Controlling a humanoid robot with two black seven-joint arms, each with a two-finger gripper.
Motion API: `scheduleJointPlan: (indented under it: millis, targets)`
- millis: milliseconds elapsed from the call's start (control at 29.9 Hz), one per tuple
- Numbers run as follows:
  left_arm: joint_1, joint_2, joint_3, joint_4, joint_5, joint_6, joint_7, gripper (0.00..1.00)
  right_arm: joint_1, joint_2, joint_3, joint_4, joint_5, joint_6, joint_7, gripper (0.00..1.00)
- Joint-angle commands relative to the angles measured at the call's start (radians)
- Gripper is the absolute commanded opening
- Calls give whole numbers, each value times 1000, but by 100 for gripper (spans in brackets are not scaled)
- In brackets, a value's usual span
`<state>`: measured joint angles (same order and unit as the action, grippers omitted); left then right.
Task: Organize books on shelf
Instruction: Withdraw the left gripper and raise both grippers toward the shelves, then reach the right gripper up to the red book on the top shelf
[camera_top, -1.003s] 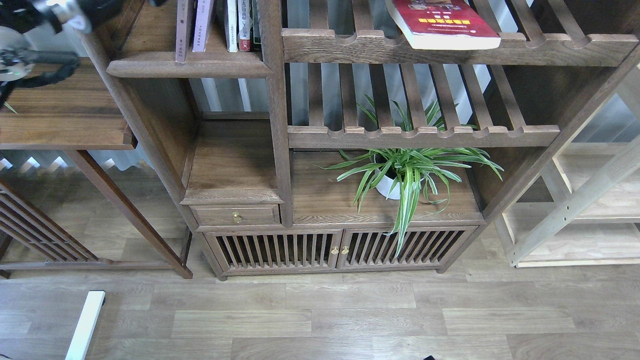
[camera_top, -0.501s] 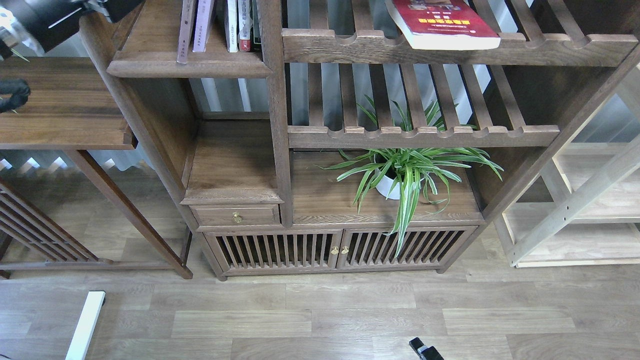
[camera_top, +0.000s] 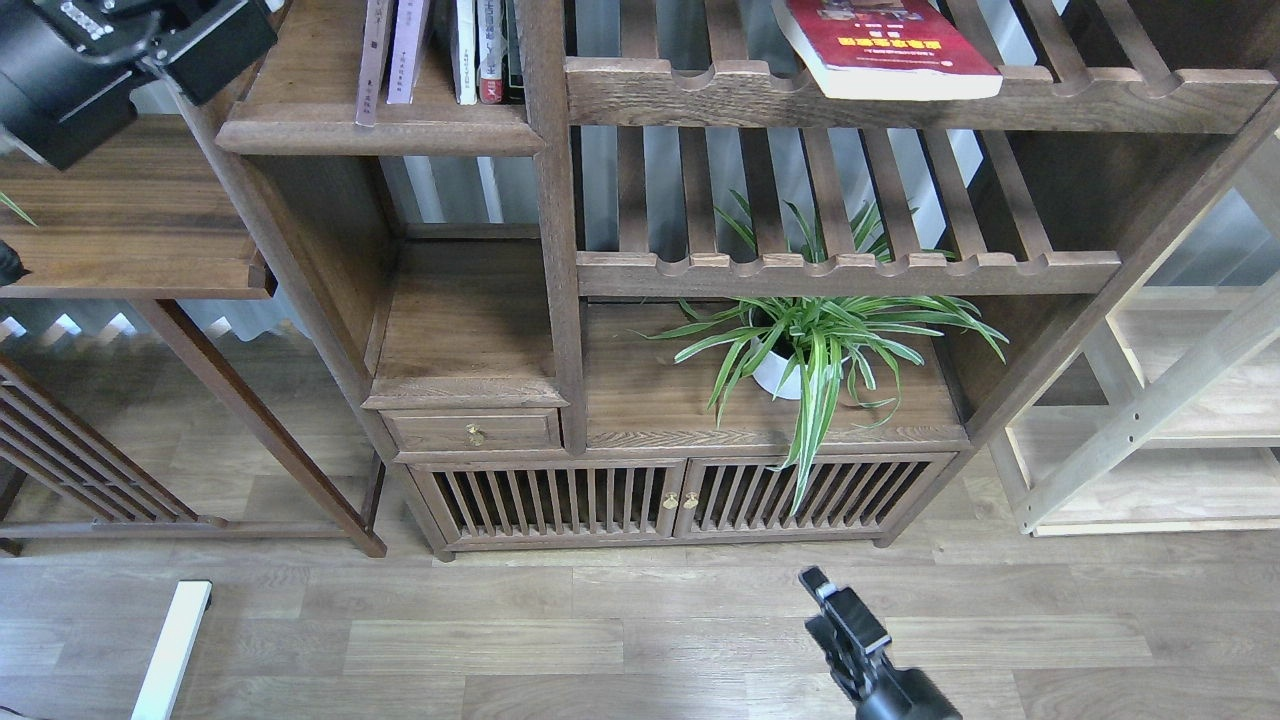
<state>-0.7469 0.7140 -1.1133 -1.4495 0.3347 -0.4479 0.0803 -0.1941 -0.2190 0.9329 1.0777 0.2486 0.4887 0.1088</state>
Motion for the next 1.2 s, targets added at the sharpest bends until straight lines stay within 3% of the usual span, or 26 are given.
scheduleJointPlan:
  millis: [0, 134, 301, 568, 869, 1170]
  targets:
    - [69, -13, 1, 0, -51, -41, -5, 85, 70, 0, 33, 40, 1, 0, 0, 99]
    - [156, -42, 1, 9, -82, -41, -7, 86, 165, 1, 66, 47, 1, 0, 0, 99]
    - [273, -138, 0, 20, -121, -41, -14, 98, 275, 6, 78, 47, 3, 0, 2, 99]
    - [452, -336, -20, 40, -221, -41, -10, 98, 407, 15, 210, 44, 3, 0, 5, 99]
    - [514, -464, -23, 142, -227, -41, -11, 99, 436, 13, 224, 71, -8, 0, 0, 99]
    - [569, -556, -23, 245, -240, -41, -11, 99, 591, 12, 228, 70, -5, 0, 2, 99]
